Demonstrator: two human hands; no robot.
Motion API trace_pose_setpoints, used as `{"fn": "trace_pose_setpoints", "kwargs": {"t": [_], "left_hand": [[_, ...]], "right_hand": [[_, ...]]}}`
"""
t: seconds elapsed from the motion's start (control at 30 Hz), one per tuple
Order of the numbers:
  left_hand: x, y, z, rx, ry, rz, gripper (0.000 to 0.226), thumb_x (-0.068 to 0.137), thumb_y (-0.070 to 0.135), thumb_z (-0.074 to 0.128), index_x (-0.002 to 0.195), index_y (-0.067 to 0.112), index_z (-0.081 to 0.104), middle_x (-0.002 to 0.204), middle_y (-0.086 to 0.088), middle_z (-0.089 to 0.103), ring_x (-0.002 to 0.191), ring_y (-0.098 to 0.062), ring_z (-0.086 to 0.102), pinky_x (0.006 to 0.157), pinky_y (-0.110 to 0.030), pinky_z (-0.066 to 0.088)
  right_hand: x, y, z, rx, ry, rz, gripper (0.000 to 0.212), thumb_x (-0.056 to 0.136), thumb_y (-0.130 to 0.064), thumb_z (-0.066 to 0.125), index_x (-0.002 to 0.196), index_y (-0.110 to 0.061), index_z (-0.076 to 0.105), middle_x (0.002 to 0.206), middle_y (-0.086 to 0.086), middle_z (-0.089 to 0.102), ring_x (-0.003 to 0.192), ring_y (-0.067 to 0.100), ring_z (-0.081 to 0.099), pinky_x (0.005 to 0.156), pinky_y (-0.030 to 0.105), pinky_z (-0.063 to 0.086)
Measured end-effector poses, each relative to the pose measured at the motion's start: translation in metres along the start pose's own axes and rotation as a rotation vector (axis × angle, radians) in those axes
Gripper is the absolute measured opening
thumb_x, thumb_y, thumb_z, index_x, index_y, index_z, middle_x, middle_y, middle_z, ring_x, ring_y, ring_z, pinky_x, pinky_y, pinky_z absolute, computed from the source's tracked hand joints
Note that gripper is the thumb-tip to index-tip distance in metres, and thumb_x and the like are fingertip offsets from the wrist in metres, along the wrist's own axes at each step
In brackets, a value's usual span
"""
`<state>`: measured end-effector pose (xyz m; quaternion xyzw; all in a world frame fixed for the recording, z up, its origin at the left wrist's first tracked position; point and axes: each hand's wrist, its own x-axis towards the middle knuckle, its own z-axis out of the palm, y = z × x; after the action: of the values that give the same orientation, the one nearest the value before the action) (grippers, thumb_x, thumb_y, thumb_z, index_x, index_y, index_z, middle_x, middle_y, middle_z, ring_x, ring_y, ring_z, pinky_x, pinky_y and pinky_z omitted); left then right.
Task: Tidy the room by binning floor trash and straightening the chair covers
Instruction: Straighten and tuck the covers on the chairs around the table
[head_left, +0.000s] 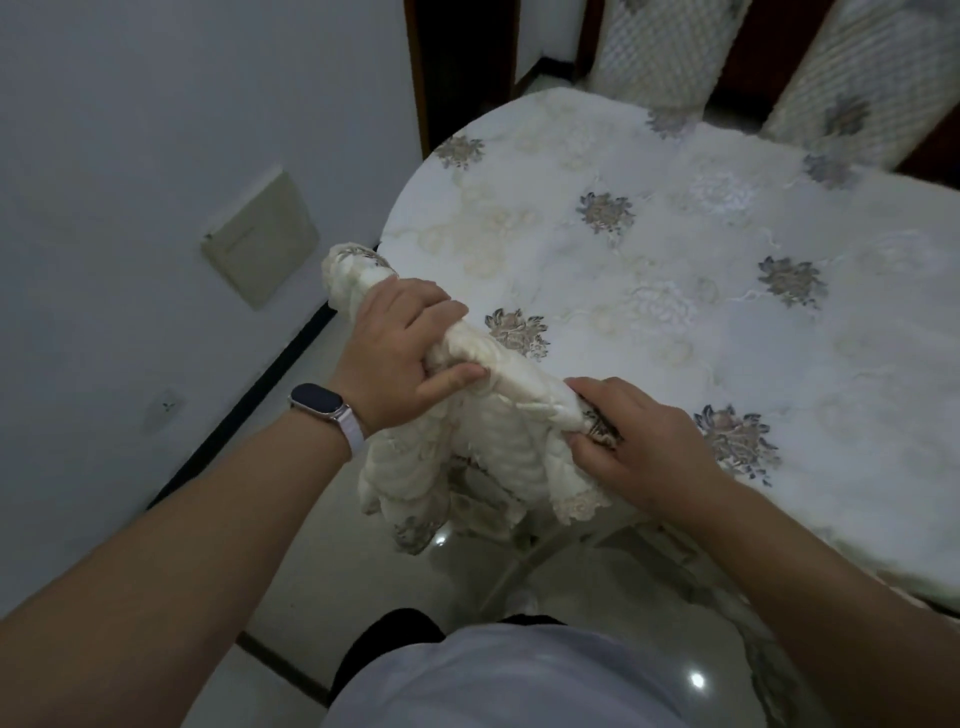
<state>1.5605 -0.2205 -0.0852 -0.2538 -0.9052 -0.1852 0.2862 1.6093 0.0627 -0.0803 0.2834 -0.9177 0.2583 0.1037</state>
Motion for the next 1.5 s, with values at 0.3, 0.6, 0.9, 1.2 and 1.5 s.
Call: {"fn": "trace_pose_setpoints", "kwargs": {"t": [0.3, 0.6, 0.9, 1.2, 1.5], "left_hand": [[0.020, -0.008, 0.024, -0.117, 0.067, 0.050, 0.053, 0.090, 0.060, 0.055, 0.101, 0.012, 0.072, 0.097, -0.009, 0.066, 0.094, -0.033, 0.059, 0.090, -0.050, 0.042], [0.022, -0.035, 0.018, -0.181, 0.069, 0.268, 0.042, 0.095, 0.050, 0.055, 0.108, 0.014, 0.074, 0.102, -0.003, 0.070, 0.094, -0.028, 0.064, 0.082, -0.043, 0.043], [0.022, -0.091, 0.003, -0.265, -0.109, 0.232, 0.059, 0.093, 0.065, 0.045, 0.098, 0.012, 0.071, 0.087, -0.003, 0.068, 0.082, -0.025, 0.062, 0.078, -0.038, 0.040], [-0.002, -0.089, -0.005, -0.285, -0.082, 0.173, 0.066, 0.090, 0.071, 0.043, 0.088, 0.012, 0.070, 0.081, -0.002, 0.065, 0.077, -0.025, 0.059, 0.074, -0.038, 0.043], [-0.050, -0.065, -0.017, -0.248, -0.070, 0.095, 0.069, 0.090, 0.072, 0.040, 0.088, 0.009, 0.070, 0.087, -0.008, 0.060, 0.083, -0.027, 0.053, 0.081, -0.037, 0.035]], "right_hand": [[0.015, -0.013, 0.005, -0.201, 0.149, 0.123, 0.044, 0.076, -0.026, 0.052, 0.114, -0.007, 0.066, 0.087, 0.004, 0.064, 0.065, 0.024, 0.058, 0.049, 0.031, 0.046], [0.043, -0.051, 0.035, -0.457, 0.303, 0.322, 0.061, 0.090, -0.067, 0.043, 0.096, -0.013, 0.070, 0.076, 0.002, 0.063, 0.061, 0.022, 0.058, 0.048, 0.027, 0.040], [0.039, -0.063, 0.049, -0.503, 0.414, 0.379, 0.057, 0.086, -0.066, 0.048, 0.077, -0.014, 0.068, 0.064, 0.000, 0.058, 0.056, 0.023, 0.057, 0.043, 0.028, 0.040], [0.036, -0.089, 0.066, -0.562, 0.431, 0.228, 0.045, 0.090, -0.055, 0.054, 0.085, -0.014, 0.070, 0.069, 0.000, 0.060, 0.058, 0.021, 0.057, 0.043, 0.031, 0.041], [0.001, -0.105, 0.072, -0.507, 0.390, 0.204, 0.045, 0.090, -0.056, 0.057, 0.089, -0.013, 0.069, 0.075, 0.003, 0.061, 0.060, 0.021, 0.056, 0.044, 0.030, 0.042]]}}
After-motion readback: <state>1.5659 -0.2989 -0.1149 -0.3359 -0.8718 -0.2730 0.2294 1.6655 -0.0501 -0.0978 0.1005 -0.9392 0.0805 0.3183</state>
